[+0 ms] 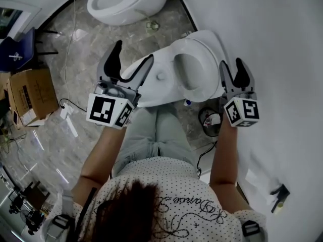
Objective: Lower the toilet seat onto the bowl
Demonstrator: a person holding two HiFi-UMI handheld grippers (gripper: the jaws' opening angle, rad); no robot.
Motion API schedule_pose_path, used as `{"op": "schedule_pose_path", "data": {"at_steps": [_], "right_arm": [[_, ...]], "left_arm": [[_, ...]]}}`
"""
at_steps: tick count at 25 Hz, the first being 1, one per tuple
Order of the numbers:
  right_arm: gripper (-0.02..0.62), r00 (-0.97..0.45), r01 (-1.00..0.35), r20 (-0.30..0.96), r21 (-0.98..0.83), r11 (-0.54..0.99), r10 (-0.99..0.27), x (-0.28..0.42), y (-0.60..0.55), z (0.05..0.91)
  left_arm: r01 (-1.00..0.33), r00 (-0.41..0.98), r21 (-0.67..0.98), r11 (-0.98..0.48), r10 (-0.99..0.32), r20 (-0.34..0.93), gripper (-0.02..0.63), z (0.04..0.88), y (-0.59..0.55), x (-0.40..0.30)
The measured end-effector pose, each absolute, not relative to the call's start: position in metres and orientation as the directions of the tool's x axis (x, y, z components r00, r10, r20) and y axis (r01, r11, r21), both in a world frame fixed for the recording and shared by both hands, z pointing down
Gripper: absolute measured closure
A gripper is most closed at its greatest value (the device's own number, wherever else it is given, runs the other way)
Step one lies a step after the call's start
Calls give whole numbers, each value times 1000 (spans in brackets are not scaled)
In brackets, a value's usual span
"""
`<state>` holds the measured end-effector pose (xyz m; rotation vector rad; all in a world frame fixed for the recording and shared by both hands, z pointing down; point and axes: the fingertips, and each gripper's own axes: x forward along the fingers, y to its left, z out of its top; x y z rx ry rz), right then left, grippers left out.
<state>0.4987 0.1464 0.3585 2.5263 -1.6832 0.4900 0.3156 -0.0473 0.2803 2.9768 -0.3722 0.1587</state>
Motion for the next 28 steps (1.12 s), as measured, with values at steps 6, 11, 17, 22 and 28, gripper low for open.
{"op": "schedule_pose_path", "data": {"at_steps": [6,11,17,22,28], "right_arm": [[342,319,-906,404,-135,-400,-858,514,147,411],[328,298,-891,455,-183,-416,-839,522,151,438],[331,239,-904,534,-181,-386,-811,518,152,464],[333,224,-900,532,-209,-383,-816,520,152,467],[335,165,-904,538,-252,-345,-827,516,148,469]], "left_arm": [[-252,959,129,-959,-230,164,249,300,-47,322],[-263,953,127,-956,-237,192,249,309,-49,323],[-277,944,118,-953,-248,217,249,315,-50,323],[-293,940,117,-949,-263,219,249,315,-51,320],[-327,930,116,-938,-298,216,249,313,-51,306]]}}
